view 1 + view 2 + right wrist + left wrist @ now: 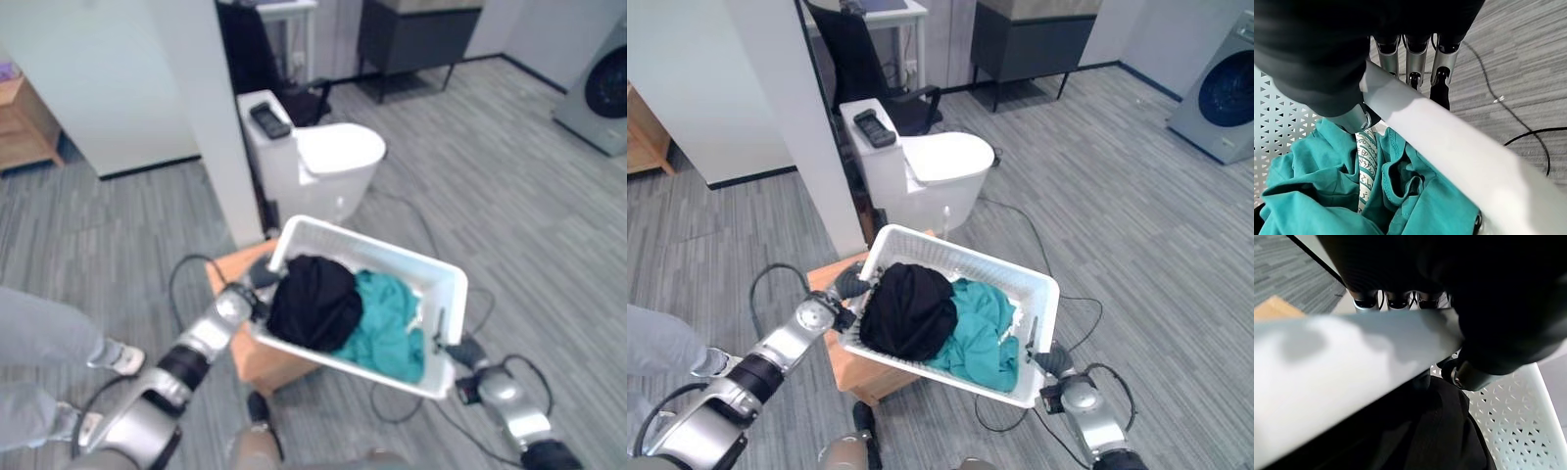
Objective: Grab the laundry basket,head to the washer,open it,put in the laundry and shut it.
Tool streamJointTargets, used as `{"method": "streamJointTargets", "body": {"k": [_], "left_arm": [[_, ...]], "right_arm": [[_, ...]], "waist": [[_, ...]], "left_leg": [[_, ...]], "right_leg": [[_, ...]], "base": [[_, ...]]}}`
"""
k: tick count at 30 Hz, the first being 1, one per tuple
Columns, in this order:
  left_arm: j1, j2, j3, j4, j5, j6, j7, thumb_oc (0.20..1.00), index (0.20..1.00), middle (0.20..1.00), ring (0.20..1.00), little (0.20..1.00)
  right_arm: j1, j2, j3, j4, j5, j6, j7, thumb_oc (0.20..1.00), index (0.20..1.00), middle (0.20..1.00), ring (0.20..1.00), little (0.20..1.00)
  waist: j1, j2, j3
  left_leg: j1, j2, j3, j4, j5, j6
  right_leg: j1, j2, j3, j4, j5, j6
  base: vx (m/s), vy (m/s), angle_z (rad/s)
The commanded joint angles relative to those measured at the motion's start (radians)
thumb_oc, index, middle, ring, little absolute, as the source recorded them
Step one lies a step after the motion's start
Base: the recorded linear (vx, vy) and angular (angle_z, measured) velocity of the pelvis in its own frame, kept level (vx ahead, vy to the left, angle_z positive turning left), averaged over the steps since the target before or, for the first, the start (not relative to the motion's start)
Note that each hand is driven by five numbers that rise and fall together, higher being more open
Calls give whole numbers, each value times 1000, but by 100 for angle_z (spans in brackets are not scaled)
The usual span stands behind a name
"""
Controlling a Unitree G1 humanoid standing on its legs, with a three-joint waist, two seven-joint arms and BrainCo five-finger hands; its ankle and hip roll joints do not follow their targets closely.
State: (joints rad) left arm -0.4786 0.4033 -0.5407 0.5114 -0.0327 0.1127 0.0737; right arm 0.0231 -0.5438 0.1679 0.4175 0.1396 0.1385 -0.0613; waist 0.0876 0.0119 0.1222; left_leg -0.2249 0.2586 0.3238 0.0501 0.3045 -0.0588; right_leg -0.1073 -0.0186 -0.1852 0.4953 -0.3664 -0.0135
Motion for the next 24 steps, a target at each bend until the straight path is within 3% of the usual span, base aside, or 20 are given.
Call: {"method": "streamJointTargets", "body": {"k": [1, 6, 7, 8, 11, 12, 14, 15, 16, 17, 20, 24], "left_arm": [[-201, -99, -38, -32, -19, -124, -14, 200, 200, 200, 200, 200], [-230, -132, -64, -44, -37, -129, -27, 200, 200, 200, 200, 200], [-236, -129, -64, -51, -38, -132, -30, 200, 200, 200, 200, 200], [-247, -123, -70, -77, -40, -134, -35, 200, 200, 200, 200, 200], [-254, -113, -82, -121, -47, -129, -48, 200, 200, 200, 200, 200], [-251, -110, -81, -132, -49, -129, -52, 200, 200, 200, 200, 200], [-231, -104, -76, -157, -49, -132, -54, 200, 200, 200, 200, 200], [-227, -105, -75, -158, -48, -132, -55, 200, 200, 200, 200, 200], [-212, -101, -70, -168, -46, -133, -58, 200, 200, 200, 200, 200], [-205, -100, -70, -167, -39, -135, -61, 200, 200, 200, 200, 200], [-195, -103, -66, -158, -35, -141, -58, 200, 200, 200, 200, 200], [-194, -97, -59, -137, -31, -139, -55, 200, 200, 200, 200, 200]], "right_arm": [[-133, -15, -17, -146, 48, -126, -1, 200, 200, 200, 200, 200], [-140, -40, -32, -151, 74, -134, -14, 200, 200, 200, 200, 200], [-134, -43, -35, -163, 82, -135, -11, 200, 200, 200, 200, 200], [-125, -51, -42, -182, 101, -141, -9, 200, 200, 200, 200, 200], [-116, -49, -44, -196, 115, -146, 0, 200, 200, 200, 200, 200], [-108, -49, -51, -199, 114, -146, 5, 200, 200, 200, 200, 200], [-84, -40, -79, -191, 110, -144, 11, 200, 200, 200, 200, 200], [-80, -41, -80, -194, 110, -143, 11, 200, 200, 200, 200, 200], [-72, -40, -94, -203, 104, -144, 18, 200, 200, 200, 200, 200], [-64, -40, -104, -203, 95, -143, 18, 200, 200, 200, 200, 200], [-67, -29, -121, -196, 83, -146, 14, 200, 200, 200, 200, 200], [-72, -24, -134, -204, 79, -140, 11, 200, 200, 200, 200, 200]], "waist": [[-20, 12, 55], [-28, 1, 86], [-26, -9, 87], [-29, -38, 88], [-31, -69, 76], [-37, -69, 67], [-66, -45, 20], [-64, -45, 19], [-65, -37, -3], [-74, -31, -15], [-88, -16, -28], [-100, -8, -33]], "left_leg": [[-90, -54, -48, -129, -75, -26], [-68, -34, -61, -104, -91, -57], [-53, -41, -109, -38, -108, -54], [-35, -54, -226, 121, -162, -42], [0, -74, -359, 377, -238, -12], [24, -88, -392, 410, -260, -1], [150, -145, -417, 349, -354, 0], [162, -144, -414, 336, -353, 1], [187, -211, -425, 222, -428, -1], [217, -230, -419, 146, -448, 3], [263, -230, -389, 37, -425, -2], [280, -242, -351, 11, -427, 8]], "right_leg": [[229, 29, -26, -260, 58, 64], [217, 21, -44, -318, 124, 55], [210, 16, -44, -328, 143, 54], [197, -2, -37, -351, 166, 48], [174, -11, -24, -357, 189, 38], [168, -7, -25, -364, 198, 42], [147, 6, -19, -389, 232, 63], [153, 6, -17, -393, 233, 64], [148, 2, -7, -410, 255, 80], [145, -4, -5, -414, 263, 90], [132, -27, -11, -423, 290, 104], [126, -56, -3, -437, 320, 126]], "base": [[-439, -263, 39], [-311, -99, 30], [-281, -72, 8], [-347, -99, -5], [-210, -73, 1], [-71, 26, 20], [13, 88, 16], [33, 146, -14], [16, 175, -22], [-4, 229, 10], [-68, 185, 11], [-52, 132, -16]]}}
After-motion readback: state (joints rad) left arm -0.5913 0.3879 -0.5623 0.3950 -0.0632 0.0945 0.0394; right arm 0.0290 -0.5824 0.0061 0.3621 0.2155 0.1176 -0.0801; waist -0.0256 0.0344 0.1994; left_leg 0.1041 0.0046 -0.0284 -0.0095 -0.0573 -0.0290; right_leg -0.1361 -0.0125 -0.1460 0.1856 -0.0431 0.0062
